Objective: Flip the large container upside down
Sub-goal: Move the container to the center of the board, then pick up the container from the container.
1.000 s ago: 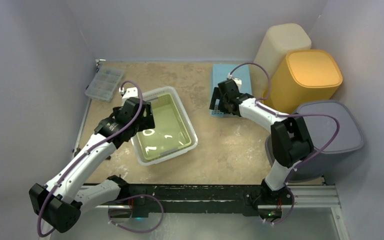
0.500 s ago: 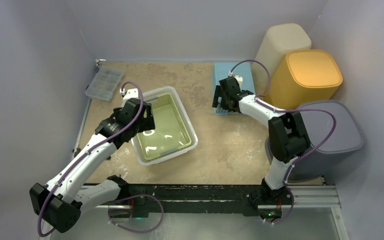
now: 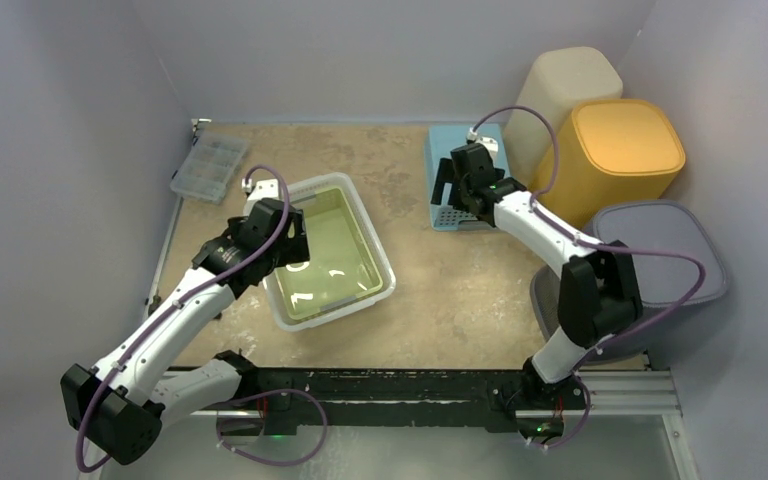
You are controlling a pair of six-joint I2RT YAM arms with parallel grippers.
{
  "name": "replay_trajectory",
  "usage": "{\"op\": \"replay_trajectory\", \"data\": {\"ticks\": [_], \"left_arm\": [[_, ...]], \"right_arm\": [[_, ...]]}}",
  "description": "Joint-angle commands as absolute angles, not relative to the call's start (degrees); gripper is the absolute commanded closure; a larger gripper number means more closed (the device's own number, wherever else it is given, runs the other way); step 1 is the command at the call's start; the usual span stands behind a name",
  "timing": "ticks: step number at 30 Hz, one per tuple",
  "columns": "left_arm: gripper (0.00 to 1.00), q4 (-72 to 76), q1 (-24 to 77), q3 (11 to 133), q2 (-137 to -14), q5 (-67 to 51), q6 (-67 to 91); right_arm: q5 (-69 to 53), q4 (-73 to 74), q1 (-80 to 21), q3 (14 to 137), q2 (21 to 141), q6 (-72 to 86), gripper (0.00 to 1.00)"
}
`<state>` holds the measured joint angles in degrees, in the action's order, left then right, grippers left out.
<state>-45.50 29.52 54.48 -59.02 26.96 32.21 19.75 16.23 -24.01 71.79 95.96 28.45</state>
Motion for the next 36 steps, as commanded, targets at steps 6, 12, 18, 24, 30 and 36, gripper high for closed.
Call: {"op": "replay_trajectory", "data": {"ticks": [6, 12, 18, 24, 30, 36], "left_arm": [[0.13, -42.02, 29.16, 53.59, -58.81, 29.53, 28.16], [0.13, -37.21, 29.15, 50.2, -57.92, 29.91, 26.31], [0.14, -35.2, 29.14, 49.41, -57.1, 30.85, 25.58], [0.15, -35.51, 29.07, 49.44, -56.37, 33.0, 26.14], [0.15, -36.42, 29.05, 49.64, -54.94, 35.9, 27.14], [0.15, -36.46, 28.94, 49.51, -53.92, 37.0, 27.42]], "right_arm": [[5.75, 13.79, -24.69, 69.11, 85.7, 29.75, 0.01], [1.54, 12.0, -34.09, 68.95, 82.25, 32.69, 0.01], [-1.2, 8.32, -42.89, 67.97, 82.39, 35.46, 0.09], [1.07, 9.25, -50.89, 71.16, 88.42, 36.27, 0.16], [9.73, 15.84, -55.63, 77.27, 96.31, 36.94, 0.23], [17.1, 22.19, -57.55, 82.67, 100.0, 37.23, 0.29]]}}
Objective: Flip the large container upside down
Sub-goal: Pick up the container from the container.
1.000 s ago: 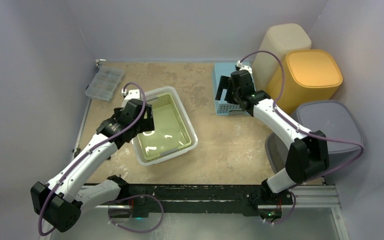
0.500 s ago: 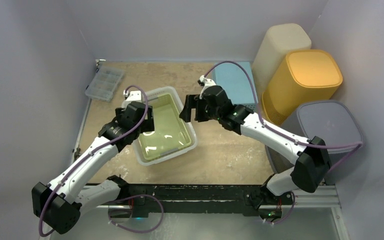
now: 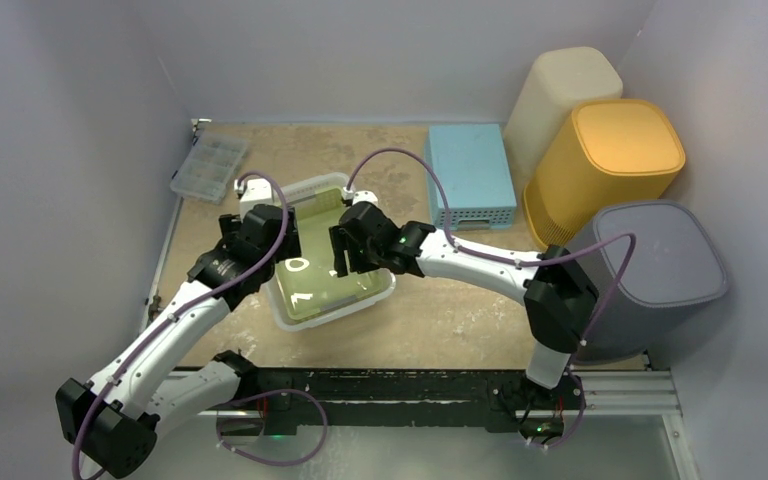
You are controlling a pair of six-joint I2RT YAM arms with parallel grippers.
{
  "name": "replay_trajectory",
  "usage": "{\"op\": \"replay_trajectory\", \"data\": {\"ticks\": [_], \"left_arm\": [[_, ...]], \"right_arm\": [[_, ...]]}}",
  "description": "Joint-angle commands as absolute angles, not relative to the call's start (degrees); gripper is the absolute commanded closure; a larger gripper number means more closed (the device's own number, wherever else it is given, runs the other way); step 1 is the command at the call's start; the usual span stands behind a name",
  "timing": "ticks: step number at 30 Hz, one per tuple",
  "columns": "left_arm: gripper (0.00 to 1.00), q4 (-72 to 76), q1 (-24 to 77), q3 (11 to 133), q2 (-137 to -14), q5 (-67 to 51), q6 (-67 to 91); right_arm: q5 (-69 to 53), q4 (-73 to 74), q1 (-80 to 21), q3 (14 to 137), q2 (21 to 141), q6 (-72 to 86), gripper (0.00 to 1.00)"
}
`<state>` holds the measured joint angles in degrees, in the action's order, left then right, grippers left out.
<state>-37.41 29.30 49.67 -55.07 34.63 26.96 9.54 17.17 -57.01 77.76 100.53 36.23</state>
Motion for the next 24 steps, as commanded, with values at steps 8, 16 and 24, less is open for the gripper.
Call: {"op": "replay_trajectory", "data": {"ticks": [8, 16, 24], "left_arm": [[0.15, -36.45, 28.65, 49.6, -54.32, 37.09, 27.43], [0.15, -36.45, 28.66, 49.66, -54.42, 37.22, 27.51], [0.16, -36.52, 28.63, 49.65, -54.78, 37.14, 27.52]], "right_arm": [[20.65, 22.43, -57.94, 82.32, 100.12, 37.82, 0.31], [21.15, 25.77, -57.96, 83.72, 106.36, 38.67, 0.43], [22.37, 26.03, -58.0, 84.09, 107.74, 38.72, 0.55]]}}
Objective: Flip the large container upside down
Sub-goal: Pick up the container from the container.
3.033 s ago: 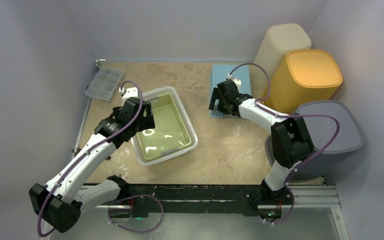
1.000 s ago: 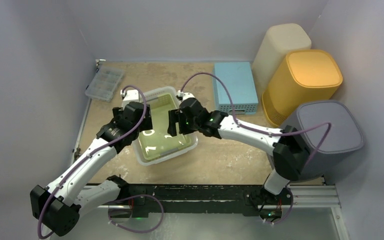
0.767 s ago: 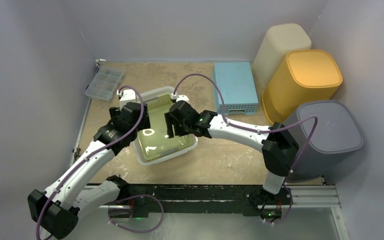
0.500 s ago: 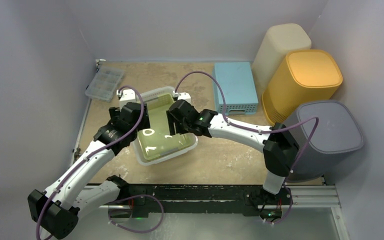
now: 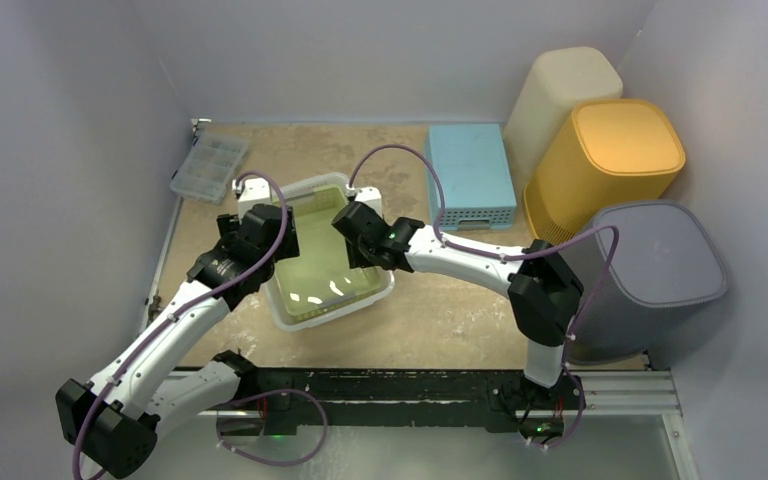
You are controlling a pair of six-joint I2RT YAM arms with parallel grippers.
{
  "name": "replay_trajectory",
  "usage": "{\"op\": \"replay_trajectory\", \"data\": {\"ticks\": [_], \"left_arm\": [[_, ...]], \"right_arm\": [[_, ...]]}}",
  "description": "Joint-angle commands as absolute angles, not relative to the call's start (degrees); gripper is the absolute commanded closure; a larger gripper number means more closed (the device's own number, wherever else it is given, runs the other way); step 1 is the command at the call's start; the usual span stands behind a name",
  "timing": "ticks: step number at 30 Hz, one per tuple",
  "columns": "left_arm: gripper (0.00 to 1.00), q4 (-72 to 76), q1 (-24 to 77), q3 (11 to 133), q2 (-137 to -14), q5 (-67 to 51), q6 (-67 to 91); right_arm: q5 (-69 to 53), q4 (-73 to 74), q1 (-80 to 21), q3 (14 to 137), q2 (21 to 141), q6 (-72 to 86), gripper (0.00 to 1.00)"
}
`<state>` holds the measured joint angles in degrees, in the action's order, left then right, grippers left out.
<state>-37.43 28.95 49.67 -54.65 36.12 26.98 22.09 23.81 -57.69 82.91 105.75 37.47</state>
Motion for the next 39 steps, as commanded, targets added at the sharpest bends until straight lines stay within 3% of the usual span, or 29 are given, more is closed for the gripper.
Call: {"op": "replay_trajectory", "data": {"ticks": [1, 15, 21, 27, 30, 39], "left_arm": [[0.16, -36.48, 28.62, 49.62, -54.84, 37.17, 27.51], [0.16, -36.61, 28.57, 49.68, -55.47, 37.44, 27.59], [0.16, -36.74, 28.61, 49.66, -55.41, 37.42, 27.6], [0.16, -37.11, 28.59, 49.89, -54.75, 37.28, 28.16], [0.16, -37.7, 28.57, 50.55, -53.61, 36.93, 29.22], [0.16, -39.92, 28.56, 51.44, -52.71, 30.17, 32.02]], "right_arm": [[22.82, 26.52, -58.01, 84.51, 107.99, 38.8, 0.56], [24.32, 26.08, -58.61, 83.69, 107.61, 38.69, 0.52], [23.49, 26.25, -58.53, 84.2, 111.13, 39.72, 0.75], [24.45, 26.64, -58.38, 81.39, 104.8, 43.33, 0.95], [25.89, 26.83, -57.9, 78.18, 100.17, 47.19, 1.0], [25.21, 28.09, -58.19, 65.19, 91.38, 53.7, 1.0]]}}
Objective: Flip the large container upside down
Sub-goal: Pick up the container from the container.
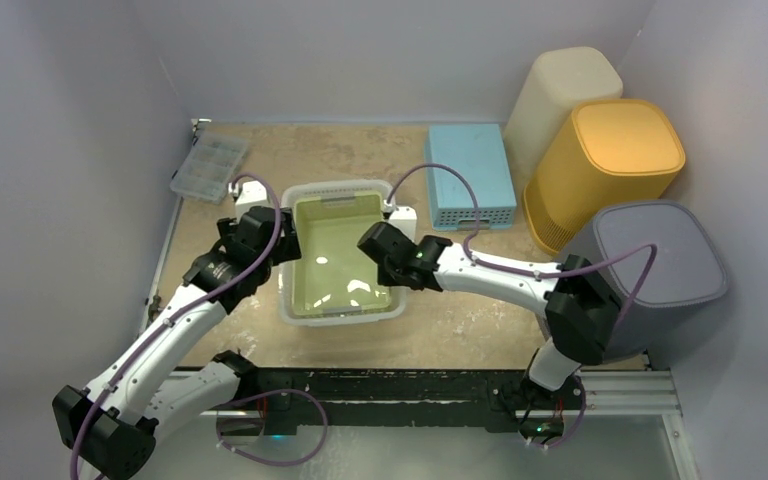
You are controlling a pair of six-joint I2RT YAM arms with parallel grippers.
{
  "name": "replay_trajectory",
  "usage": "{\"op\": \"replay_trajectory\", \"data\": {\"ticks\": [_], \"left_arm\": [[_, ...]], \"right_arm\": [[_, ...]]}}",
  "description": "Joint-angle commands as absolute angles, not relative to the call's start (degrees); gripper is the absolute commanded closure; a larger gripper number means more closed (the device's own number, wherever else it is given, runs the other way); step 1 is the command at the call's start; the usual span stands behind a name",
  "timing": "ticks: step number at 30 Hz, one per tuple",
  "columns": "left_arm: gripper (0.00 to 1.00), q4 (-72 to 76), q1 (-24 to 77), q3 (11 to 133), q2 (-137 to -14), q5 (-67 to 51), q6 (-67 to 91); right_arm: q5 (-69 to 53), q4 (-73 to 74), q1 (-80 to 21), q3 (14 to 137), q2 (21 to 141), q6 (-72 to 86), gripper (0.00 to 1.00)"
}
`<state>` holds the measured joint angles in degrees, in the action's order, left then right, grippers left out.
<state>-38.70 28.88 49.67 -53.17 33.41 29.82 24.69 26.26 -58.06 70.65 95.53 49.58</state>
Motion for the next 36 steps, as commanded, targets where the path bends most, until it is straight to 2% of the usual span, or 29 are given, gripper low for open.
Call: {"op": "replay_trajectory", "data": {"ticks": [1, 5, 13, 18, 26, 33, 36], "left_arm": [[0.16, -40.42, 28.58, 51.62, -52.41, 29.65, 32.07], [0.16, -41.29, 28.56, 52.78, -51.07, 27.85, 32.37], [0.15, -42.27, 28.56, 54.52, -50.71, 24.95, 33.97], [0.15, -42.21, 28.56, 55.77, -50.47, 21.5, 34.7], [0.16, -42.06, 28.56, 59.33, -51.03, 14.88, 36.6], [0.16, -43.6, 28.56, 64.54, -48.63, 14.16, 39.42], [0.15, -44.91, 28.57, 66.64, -46.87, 14.83, 40.91]], "right_arm": [[24.3, 27.16, -58.24, 62.14, 89.46, 53.67, 1.0], [20.56, 25.2, -58.22, 56.57, 83.18, 52.81, 1.0], [17.52, 30.44, -58.73, 50.4, 78.6, 54.46, 1.0], [16.76, 31.79, -59.09, 46.36, 69.69, 58.83, 1.0], [17.93, 29.6, -59.05, 51.2, 59.37, 61.99, 1.0], [23.28, 27.18, -58.12, 56.32, 61.11, 65.8, 1.0], [23.06, 25.82, -54.23, 56.69, 62.22, 65.9, 1.0]]}}
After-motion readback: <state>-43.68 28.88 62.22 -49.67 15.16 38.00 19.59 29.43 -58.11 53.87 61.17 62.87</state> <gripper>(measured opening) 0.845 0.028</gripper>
